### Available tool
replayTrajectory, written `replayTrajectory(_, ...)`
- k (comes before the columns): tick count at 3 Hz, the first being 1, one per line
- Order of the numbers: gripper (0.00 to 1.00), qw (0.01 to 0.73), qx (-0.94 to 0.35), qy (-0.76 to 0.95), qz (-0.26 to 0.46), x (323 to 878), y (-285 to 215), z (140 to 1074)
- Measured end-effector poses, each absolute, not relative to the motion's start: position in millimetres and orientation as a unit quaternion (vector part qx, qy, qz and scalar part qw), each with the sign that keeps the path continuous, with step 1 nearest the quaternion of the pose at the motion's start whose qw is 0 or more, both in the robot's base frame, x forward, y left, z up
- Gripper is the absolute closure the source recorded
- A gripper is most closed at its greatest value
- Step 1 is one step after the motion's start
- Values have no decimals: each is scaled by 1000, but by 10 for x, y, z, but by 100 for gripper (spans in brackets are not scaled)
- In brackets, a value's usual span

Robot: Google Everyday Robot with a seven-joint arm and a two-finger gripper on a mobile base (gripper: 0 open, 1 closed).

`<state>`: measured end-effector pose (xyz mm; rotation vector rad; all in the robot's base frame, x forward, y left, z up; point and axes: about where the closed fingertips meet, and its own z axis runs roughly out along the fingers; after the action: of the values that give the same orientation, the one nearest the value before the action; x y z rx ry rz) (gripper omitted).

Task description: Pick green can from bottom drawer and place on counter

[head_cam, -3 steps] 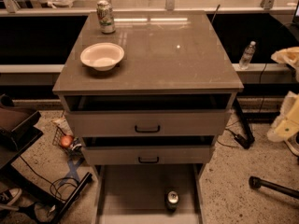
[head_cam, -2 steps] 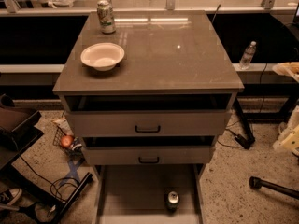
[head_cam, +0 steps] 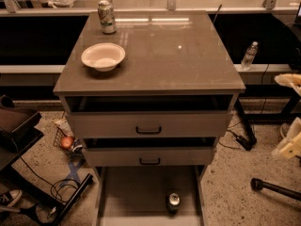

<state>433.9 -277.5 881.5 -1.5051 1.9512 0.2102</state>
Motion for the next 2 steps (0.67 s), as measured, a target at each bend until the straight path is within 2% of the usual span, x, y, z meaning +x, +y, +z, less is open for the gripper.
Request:
replayTrajectory(1,0,400,-532,736,120,4347,-2941,8143)
replayTrajectory(2,0,478,-496,713,129,4114,-3253,7481)
